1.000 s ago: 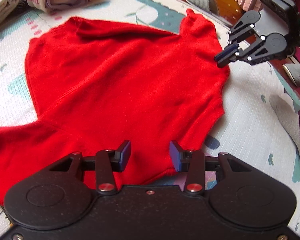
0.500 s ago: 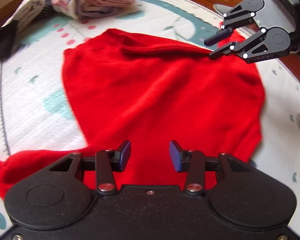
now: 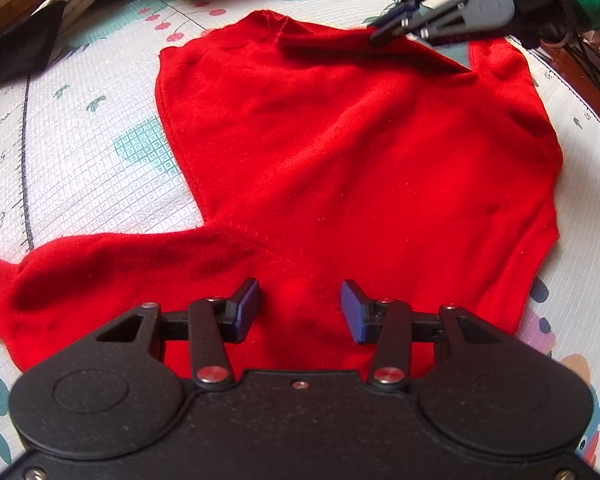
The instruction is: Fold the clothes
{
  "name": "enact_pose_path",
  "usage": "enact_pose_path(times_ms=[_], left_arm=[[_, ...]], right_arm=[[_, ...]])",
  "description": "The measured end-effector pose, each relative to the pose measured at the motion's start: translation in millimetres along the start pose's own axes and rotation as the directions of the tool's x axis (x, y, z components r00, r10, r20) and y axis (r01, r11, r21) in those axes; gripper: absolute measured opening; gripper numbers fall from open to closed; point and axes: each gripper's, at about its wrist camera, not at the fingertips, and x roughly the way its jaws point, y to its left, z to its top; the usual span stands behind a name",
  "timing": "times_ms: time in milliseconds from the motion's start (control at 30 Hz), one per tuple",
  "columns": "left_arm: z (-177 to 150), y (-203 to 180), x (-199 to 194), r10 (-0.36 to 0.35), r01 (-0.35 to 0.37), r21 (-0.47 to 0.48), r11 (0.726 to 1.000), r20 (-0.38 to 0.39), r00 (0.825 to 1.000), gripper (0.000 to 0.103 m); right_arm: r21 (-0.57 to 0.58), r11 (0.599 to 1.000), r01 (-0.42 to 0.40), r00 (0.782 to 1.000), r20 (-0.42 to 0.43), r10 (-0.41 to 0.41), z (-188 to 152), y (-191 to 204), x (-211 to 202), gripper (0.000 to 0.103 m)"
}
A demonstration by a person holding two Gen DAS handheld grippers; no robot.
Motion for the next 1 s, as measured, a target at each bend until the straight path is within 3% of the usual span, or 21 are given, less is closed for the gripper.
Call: enact_pose_path(times_ms=[133, 300, 567, 667, 733, 867, 1000], left_arm=[[-1.0, -1.6, 0.6, -0.003, 0.003, -0.004, 1.0, 0.004, 1.0, 0.044], [-0.4, -2.6, 0.9, -0.001, 0.001, -0.003, 1.0, 0.004, 1.0, 0.044], [0.7, -2.7, 1.2, -0.004, 0.004, -0.001, 1.0, -0.002, 1.0, 0.046], [5.3, 2.0, -1.2, -0.022, 0.021, -0.011, 1.0, -0.023, 0.999, 0.046], [14.2, 10.3, -11.6, -0.032, 0.032, -0.032, 0.999, -0.014, 0.999, 0.046], [59.2, 36.7, -42.4, -0.006, 0.007, -0.005, 1.0, 0.021, 1.0, 0.046], [122.3, 73.6, -55.9, 0.02, -0.02, 0.018, 1.0, 0.025, 0.999, 0.046]], right_arm=[[0.202, 0.979, 0.015, 0.999, 0.027, -0.021, -11.4, -42.7, -9.5, 0.01], [0.395, 0.918, 0.038, 0.999, 0.012, -0.047, -36.1, -80.8, -10.5, 0.007], [0.635, 0.772, 0.026, 0.998, -0.065, 0.02, -75.5, -117.5, 11.3, 0.007], [0.717, 0.697, -0.018, 0.997, -0.04, 0.066, -79.4, -129.8, 11.0, 0.012], [0.724, 0.688, -0.052, 0.994, -0.027, 0.103, -70.9, -138.7, 9.8, 0.015], [0.71, 0.699, -0.088, 0.984, -0.045, 0.17, -45.4, -157.9, 11.7, 0.031], [0.68, 0.728, -0.093, 0.975, -0.087, 0.205, -25.0, -170.0, 25.2, 0.034]])
